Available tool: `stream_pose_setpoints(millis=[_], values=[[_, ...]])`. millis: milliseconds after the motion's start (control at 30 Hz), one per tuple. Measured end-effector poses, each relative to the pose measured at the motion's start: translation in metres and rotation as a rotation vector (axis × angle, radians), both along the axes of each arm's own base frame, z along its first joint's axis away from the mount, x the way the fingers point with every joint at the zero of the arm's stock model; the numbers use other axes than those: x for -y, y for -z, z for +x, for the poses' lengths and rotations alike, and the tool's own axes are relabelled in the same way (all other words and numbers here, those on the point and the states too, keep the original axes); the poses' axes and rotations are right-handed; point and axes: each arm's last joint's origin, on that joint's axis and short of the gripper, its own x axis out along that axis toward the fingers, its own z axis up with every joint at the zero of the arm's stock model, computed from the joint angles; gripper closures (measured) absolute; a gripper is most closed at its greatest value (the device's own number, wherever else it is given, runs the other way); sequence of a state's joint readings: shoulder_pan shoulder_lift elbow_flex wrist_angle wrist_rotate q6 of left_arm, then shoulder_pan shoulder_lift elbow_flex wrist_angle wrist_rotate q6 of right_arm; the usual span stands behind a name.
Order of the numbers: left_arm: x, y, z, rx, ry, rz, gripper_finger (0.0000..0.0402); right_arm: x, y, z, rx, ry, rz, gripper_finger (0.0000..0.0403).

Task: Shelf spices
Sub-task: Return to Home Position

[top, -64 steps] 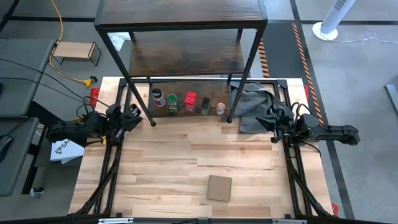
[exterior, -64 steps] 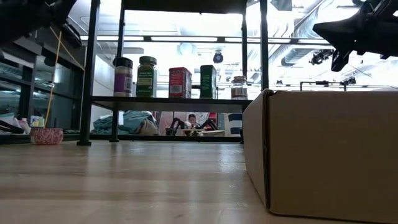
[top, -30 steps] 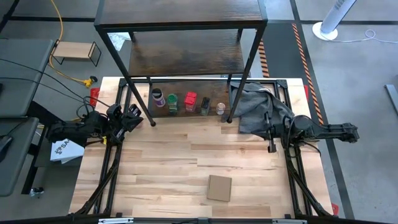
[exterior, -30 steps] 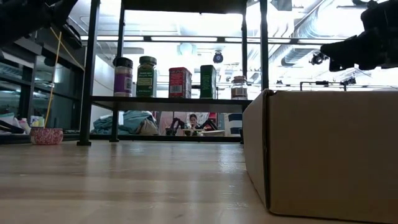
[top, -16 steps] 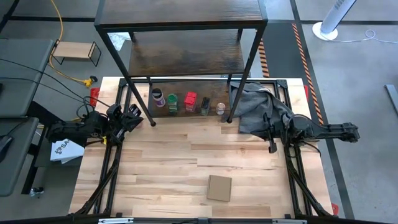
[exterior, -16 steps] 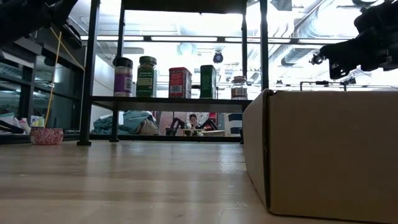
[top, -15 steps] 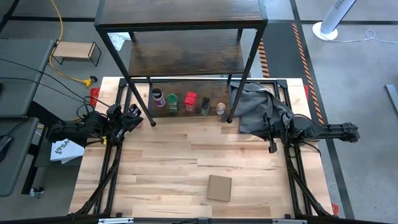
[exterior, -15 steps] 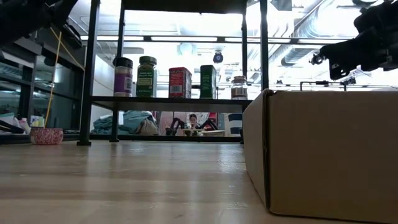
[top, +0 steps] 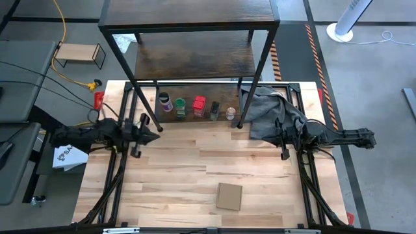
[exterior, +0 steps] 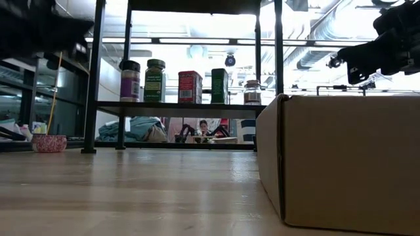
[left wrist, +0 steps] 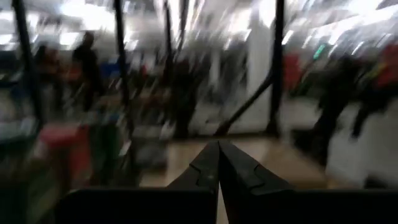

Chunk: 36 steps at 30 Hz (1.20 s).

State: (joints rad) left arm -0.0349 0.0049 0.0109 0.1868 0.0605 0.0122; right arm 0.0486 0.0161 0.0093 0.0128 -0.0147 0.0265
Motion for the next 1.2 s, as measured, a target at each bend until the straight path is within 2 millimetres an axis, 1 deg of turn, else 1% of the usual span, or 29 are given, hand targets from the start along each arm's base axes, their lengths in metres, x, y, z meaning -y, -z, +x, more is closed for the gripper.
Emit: stream_pose_setpoints(millis=[100, 133, 300, 400, 567, 667, 900, 1200], values=[[0.001, 0.014, 0.002, -0.146, -0.086, 0.003, 0.04, 0.0, 0.0, 0.0, -0.002, 0.0, 0.0, 0.0402], [0.001, 0.016, 0.002, -0.166, -0.111, 0.004, 0.04, 0.0, 0.0, 0.0, -0.003, 0.0, 0.0, 0.0402], [0.004, 0.016, 0.001, -0.151, -0.088, 0.24, 0.04, 0.0, 0.0, 0.0, -0.006, 0.001, 0.0, 0.0402], [0.003, 0.016, 0.001, -0.147, -0.102, 0.298, 0.04, 0.0, 0.001, 0.001, -0.01, 0.0, 0.0, 0.0402], [0.001, 0.015, 0.002, -0.136, -0.148, 0.455, 0.04, 0.0, 0.001, 0.001, -0.014, 0.0, -0.001, 0.0402], [0.0, 0.015, 0.002, -0.141, -0.157, 0.458, 0.04, 0.0, 0.001, 0.001, -0.014, 0.0, -0.001, 0.0402], [0.0, 0.016, 0.002, -0.146, -0.149, 0.372, 0.04, 0.0, 0.001, 0.001, -0.013, 0.0, -0.001, 0.0402], [0.0, 0.016, 0.002, -0.147, -0.148, 0.365, 0.04, 0.0, 0.001, 0.001, -0.013, 0.0, -0.001, 0.0402]])
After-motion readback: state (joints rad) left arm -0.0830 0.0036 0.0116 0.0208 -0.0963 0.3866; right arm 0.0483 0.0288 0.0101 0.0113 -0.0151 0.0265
